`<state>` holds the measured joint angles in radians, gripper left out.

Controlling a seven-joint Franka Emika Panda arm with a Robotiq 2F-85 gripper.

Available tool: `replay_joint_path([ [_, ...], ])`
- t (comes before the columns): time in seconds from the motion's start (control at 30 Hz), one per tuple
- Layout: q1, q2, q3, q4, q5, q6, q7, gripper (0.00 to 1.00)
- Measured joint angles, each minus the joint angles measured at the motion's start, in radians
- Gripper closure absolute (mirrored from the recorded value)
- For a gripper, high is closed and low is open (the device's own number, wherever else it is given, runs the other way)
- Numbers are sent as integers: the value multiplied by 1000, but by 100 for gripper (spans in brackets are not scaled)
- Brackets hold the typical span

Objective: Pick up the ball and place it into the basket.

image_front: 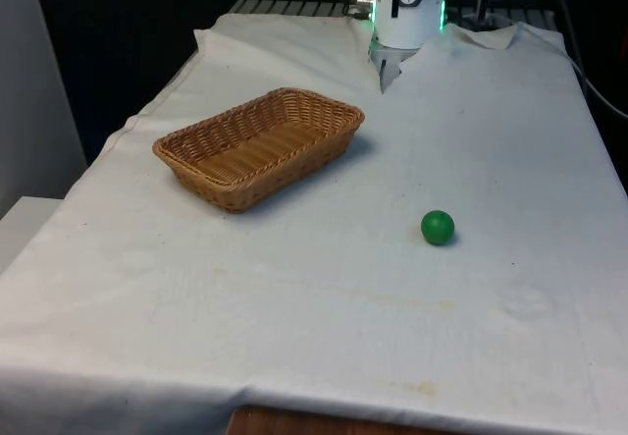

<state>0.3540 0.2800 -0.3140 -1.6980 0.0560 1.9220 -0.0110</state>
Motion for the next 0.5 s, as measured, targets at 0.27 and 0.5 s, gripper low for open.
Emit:
replay_joint_path([
  [0.27, 0, 68, 10, 19, 15, 47, 2, 0],
  [0.5, 0, 106, 19, 11, 28, 83, 2, 0],
])
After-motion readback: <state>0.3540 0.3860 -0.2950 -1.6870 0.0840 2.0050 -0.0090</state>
